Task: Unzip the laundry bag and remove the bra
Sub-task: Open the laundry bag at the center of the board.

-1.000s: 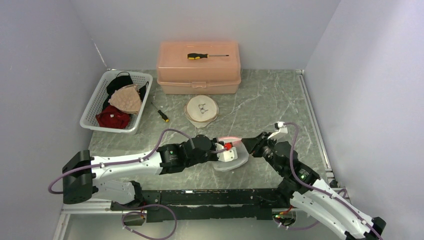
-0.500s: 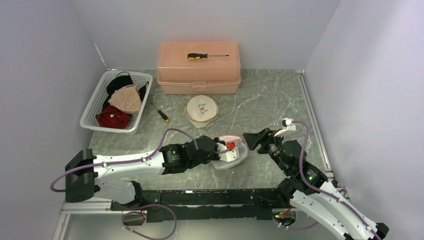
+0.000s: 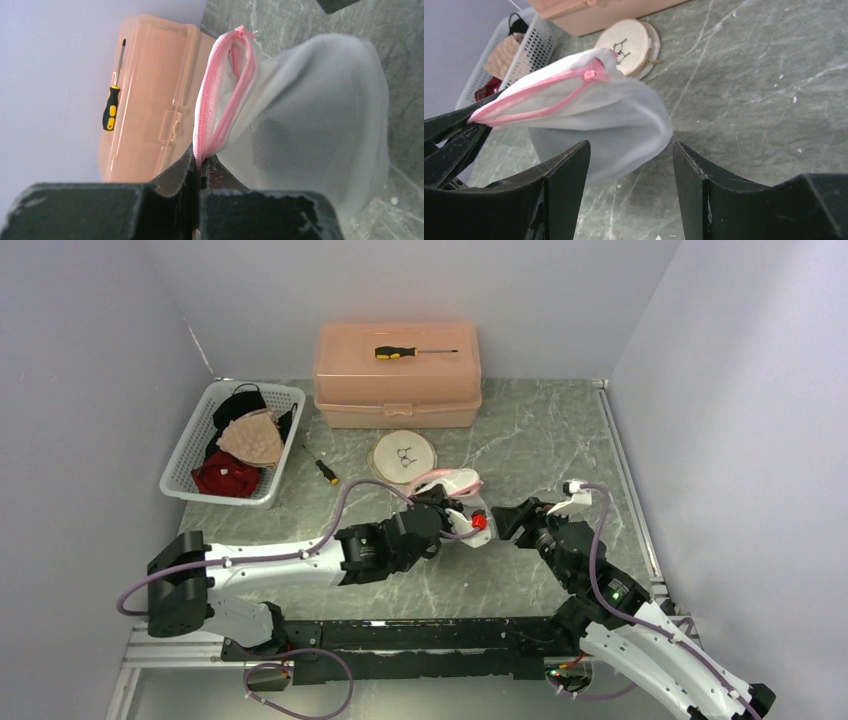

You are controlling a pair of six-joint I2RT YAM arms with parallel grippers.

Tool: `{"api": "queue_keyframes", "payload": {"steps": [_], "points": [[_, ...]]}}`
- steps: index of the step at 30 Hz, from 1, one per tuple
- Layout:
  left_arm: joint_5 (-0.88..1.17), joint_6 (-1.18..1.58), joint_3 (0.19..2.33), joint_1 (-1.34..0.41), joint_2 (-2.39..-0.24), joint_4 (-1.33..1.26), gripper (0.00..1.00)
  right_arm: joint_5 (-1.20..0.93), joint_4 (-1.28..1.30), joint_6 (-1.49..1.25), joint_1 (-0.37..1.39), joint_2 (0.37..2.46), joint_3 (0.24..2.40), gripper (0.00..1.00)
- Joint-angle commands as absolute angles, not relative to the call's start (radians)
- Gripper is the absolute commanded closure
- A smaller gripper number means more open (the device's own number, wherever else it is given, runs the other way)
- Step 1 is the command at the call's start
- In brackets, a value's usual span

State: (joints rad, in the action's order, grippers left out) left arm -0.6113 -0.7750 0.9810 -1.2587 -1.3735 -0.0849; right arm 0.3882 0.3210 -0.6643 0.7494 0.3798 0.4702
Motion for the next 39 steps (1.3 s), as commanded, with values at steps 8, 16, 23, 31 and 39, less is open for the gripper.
{"api": "queue_keyframes", "payload": {"steps": [8,16,23,31,39], "points": [[-0.751,-0.468,0.864,-1.388,-1.447,-0.090,0.54,0.386,0.273,-0.662,0.750,0.358,0.419,0.35],[-0.720,-0.381,0.926,-1.437,-1.361,-0.003,0.37,0.391,0.330,-0.629,0.749,0.361,0.464,0.35],[-0.693,-0.100,0.943,-1.437,-1.210,0.143,0.09,0.361,0.362,-0.555,0.750,0.392,0.543,0.35],[-0.379,0.598,0.868,-1.229,-1.158,0.189,0.07,0.270,0.371,-0.451,0.750,0.532,0.657,0.36],[-0.189,1.096,0.777,-1.011,-1.096,0.110,0.07,0.270,0.290,-0.494,0.749,0.568,0.623,0.36]]}}
